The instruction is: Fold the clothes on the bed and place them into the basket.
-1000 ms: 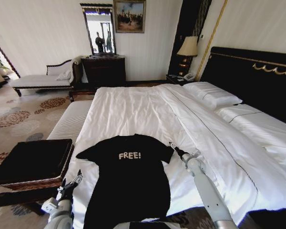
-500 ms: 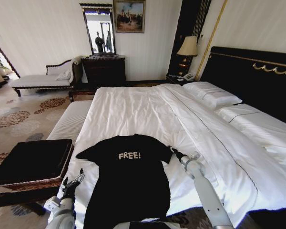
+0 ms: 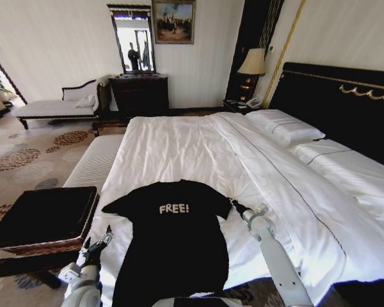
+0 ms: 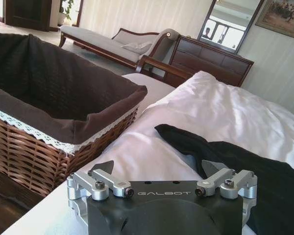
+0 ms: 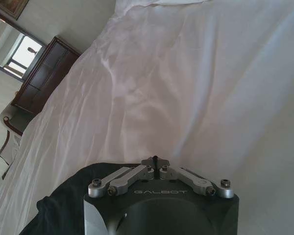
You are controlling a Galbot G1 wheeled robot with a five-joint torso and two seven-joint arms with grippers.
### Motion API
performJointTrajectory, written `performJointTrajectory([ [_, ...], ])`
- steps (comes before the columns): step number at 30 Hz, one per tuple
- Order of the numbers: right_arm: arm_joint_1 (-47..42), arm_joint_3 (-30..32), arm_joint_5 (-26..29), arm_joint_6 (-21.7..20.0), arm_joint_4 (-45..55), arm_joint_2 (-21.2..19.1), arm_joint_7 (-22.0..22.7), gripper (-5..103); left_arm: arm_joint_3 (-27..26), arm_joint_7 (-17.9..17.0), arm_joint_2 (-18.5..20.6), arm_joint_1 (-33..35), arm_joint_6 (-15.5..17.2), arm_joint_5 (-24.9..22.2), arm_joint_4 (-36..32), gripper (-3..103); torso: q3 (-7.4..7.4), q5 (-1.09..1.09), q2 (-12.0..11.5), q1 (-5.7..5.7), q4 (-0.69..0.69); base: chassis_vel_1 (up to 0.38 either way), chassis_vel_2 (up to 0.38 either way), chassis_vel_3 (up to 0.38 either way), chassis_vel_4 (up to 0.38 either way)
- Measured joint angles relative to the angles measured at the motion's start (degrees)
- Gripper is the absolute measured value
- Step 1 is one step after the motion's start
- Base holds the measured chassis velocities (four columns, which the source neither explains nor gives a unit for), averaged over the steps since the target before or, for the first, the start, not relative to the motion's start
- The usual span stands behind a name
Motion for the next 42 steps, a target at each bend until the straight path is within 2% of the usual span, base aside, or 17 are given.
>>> performJointTrajectory([
  [8, -0.4, -2.5, -2.9, -0.7, 6.9, 0.8, 1.2, 0, -0.2, -0.1, -0.2, 0.2, 0.0, 0.0, -0.5, 100, 0.00, 0.00, 0.0, 0.00, 0.01, 0.000, 0.000, 0.000, 0.000],
  [20, -0.5, -7.7, -3.2, -2.4, 14.4, 1.5, 3.0, 0, 0.0, -0.1, -0.5, 0.4, 0.3, 0.0, -1.5, 100, -0.01, 0.00, 0.0, 0.00, 0.00, 0.000, 0.000, 0.000, 0.000],
  [30, 0.1, -12.0, -7.1, -2.3, 12.4, 4.5, 3.1, 0, -0.4, -0.1, -0.5, 0.9, 0.4, -0.1, -2.1, 100, -0.01, 0.00, 0.0, 0.00, 0.00, 0.000, 0.000, 0.000, 0.000],
  [42, 1.9, -14.6, -9.2, -2.1, 8.9, 7.4, 3.7, 0, -1.0, -0.1, -0.5, 1.3, 0.4, -0.3, -2.2, 100, 0.00, 0.00, 0.0, 0.00, 0.00, 0.000, 0.000, 0.000, 0.000],
])
